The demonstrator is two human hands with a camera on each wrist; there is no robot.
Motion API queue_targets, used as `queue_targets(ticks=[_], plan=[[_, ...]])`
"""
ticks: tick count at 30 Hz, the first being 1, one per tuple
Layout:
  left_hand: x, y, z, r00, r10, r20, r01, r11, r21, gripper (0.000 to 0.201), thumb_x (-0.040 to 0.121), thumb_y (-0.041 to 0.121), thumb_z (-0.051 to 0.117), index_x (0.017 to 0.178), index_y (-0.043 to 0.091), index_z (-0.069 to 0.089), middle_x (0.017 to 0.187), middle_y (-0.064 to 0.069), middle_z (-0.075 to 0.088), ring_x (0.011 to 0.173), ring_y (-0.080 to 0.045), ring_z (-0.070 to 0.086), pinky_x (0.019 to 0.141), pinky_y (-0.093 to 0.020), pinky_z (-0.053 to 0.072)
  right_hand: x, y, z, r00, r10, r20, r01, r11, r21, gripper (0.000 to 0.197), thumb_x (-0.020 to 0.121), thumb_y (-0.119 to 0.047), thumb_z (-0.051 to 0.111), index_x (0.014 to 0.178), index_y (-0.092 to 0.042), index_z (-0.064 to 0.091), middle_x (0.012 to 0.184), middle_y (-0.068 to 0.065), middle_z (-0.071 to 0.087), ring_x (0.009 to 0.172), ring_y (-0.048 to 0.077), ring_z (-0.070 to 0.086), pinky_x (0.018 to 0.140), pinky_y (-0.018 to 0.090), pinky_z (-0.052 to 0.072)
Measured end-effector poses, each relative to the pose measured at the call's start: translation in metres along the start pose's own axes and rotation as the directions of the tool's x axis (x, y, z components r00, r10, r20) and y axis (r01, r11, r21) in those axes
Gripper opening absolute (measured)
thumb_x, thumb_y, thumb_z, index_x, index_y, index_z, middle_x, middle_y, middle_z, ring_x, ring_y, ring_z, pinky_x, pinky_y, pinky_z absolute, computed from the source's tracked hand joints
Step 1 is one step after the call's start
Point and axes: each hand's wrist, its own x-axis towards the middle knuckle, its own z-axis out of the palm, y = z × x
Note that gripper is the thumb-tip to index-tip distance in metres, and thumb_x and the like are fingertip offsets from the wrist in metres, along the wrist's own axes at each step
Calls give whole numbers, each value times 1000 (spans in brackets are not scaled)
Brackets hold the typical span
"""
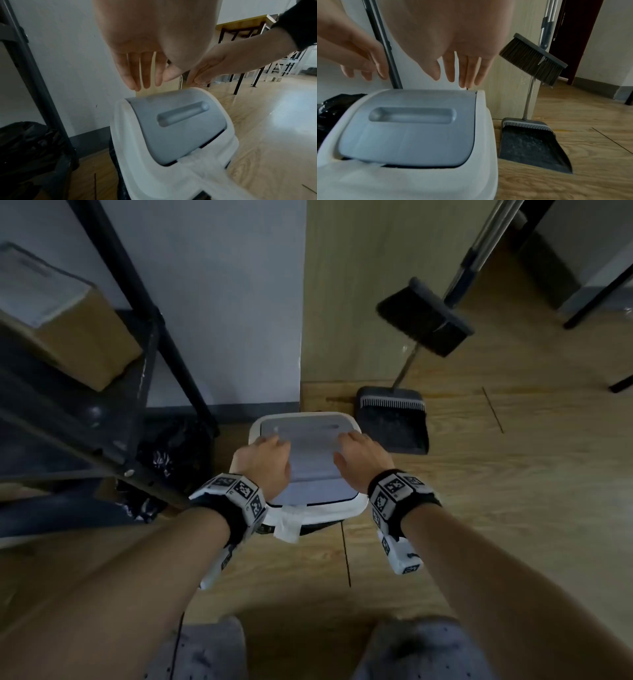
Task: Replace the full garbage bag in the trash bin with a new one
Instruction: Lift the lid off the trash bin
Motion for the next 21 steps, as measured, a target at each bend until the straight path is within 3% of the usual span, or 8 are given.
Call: queue_targets(ticks=[6,12,16,21], plan=[[3,-4,30,996,28,-89,-22,998,65,22,93,22,37,103,12,54,112,-7,58,103,-25,56,78,-37,47,12,-1,22,997,-36,-68,35,999,-25,31,93,-23,41,117,-6,52,126,14,49,108,37,53,85,41,46],[-20,-2,30,983,50,-174,-44,998,40,22,92,20,39,105,11,54,114,-9,58,109,-28,55,82,-40,49,-10,-12,28,990,-82,-116,79,996,-30,35,95,-22,40,125,-7,49,132,13,47,119,33,47,91,42,45],[-42,-5,40,985,79,-152,-82,996,-19,22,93,19,38,106,12,55,114,-7,59,108,-26,55,85,-40,49,-34,-24,47,987,-128,-98,129,992,5,36,95,-18,42,129,-9,47,131,12,49,120,31,48,93,40,44],[-65,-14,65,995,102,-21,-104,990,-95,36,89,14,39,121,20,54,129,0,57,116,-21,54,95,-39,47,-54,-31,75,990,-132,-49,133,991,21,40,93,-11,42,133,-14,44,138,6,46,126,25,45,97,42,44]])
